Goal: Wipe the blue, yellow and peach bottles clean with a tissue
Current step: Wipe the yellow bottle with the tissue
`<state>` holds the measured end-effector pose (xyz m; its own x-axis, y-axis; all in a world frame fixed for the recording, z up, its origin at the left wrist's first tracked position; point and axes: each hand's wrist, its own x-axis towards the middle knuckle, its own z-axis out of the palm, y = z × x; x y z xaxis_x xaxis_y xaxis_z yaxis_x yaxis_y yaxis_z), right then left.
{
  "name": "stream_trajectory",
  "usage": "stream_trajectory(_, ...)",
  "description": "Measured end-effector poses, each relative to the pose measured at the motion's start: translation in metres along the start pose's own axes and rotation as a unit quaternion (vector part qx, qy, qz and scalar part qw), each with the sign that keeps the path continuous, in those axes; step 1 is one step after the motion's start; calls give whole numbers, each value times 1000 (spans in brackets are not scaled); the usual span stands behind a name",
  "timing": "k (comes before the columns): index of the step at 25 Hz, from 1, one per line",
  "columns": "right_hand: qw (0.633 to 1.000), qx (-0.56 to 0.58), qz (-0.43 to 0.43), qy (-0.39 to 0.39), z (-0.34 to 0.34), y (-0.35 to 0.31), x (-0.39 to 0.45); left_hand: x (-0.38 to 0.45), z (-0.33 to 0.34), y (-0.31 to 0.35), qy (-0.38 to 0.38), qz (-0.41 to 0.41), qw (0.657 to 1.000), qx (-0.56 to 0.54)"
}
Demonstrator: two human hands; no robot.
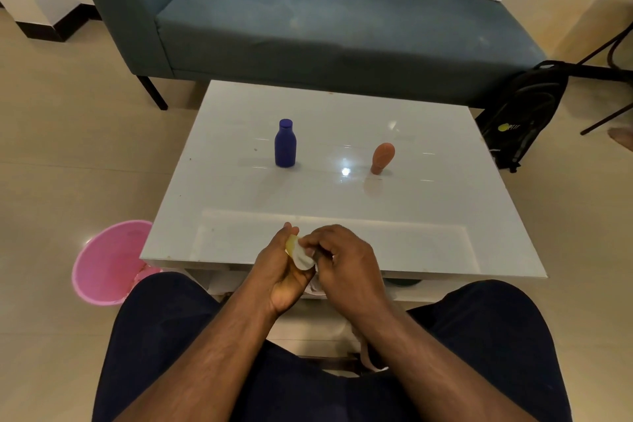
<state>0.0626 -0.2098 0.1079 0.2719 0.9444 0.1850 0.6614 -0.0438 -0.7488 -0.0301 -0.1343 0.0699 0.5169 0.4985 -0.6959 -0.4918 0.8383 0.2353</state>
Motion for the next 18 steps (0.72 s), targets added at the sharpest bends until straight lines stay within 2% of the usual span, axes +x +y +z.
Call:
stream_trajectory(4, 995, -61, 70, -25, 4, 14, 21, 2, -1, -1, -31, 19, 999, 33)
stream_trajectory(9, 994, -97, -5, -50, 18, 5, 6, -3, -2, 2, -48, 2, 997, 63)
stream_trajectory(12, 993, -108, 39, 11, 9, 17, 28, -6, 1, -5, -51, -15, 993, 109)
stream_trajectory(14, 991, -107, 77, 24, 4, 24, 33, -7, 1, -7, -50, -17, 989, 139)
stream_trajectory(18, 990, -137, 13, -14, 15, 1, 5, -2, -2, -7, -68, 9, 985, 157)
